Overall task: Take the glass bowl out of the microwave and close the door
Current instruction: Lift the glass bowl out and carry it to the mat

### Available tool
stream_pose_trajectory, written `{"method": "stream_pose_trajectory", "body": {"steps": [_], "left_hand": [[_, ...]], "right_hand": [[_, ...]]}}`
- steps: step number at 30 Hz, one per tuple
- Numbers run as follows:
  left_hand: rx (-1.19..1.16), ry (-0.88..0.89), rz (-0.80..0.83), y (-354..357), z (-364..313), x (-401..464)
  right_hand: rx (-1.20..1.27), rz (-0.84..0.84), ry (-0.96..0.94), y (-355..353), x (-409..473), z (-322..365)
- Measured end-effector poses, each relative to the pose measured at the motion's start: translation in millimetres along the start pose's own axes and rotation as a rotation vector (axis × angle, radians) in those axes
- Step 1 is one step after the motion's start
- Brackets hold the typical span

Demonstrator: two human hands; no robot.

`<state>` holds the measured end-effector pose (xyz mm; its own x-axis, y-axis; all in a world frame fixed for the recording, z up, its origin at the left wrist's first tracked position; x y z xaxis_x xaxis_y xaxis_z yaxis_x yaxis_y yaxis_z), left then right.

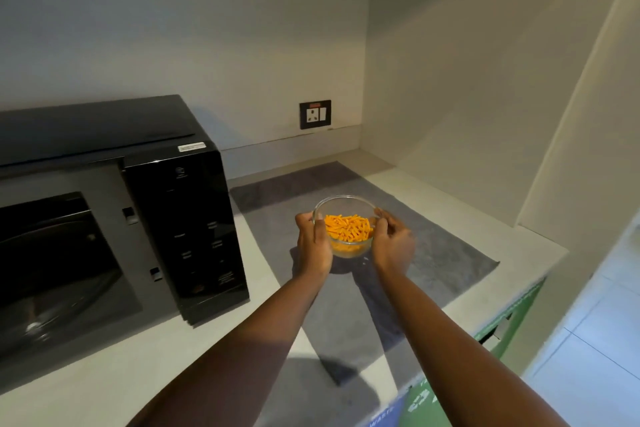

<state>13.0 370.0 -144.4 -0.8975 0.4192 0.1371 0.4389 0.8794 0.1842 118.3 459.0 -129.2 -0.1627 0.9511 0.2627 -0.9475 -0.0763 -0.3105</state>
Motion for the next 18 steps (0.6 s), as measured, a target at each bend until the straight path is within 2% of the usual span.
{"method": "stream_pose_trajectory", "body": {"steps": [7,18], "left_hand": [[0.038,-0.12,0.094,9.2,39.0,33.4],[0.088,-0.256,0.107,14.5,75.9,69.5]], "right_hand": [[-0.118,0.054,-0.023,23.0,21.9,-20.1],[-0.148,0.093,-0.023,50.5,36.6,-31.8]]}}
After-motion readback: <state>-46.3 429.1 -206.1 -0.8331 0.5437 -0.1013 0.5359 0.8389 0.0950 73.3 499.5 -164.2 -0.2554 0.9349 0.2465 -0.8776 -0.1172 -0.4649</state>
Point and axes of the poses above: each hand's wrist, its own x-axis towards the middle knuckle, its own y-axis out of the palm, z = x × y, the point moved 4 cm from there along x, towards the middle knuckle, and after that the axes turned 15 degrees about -x, right-handed, at the moved point
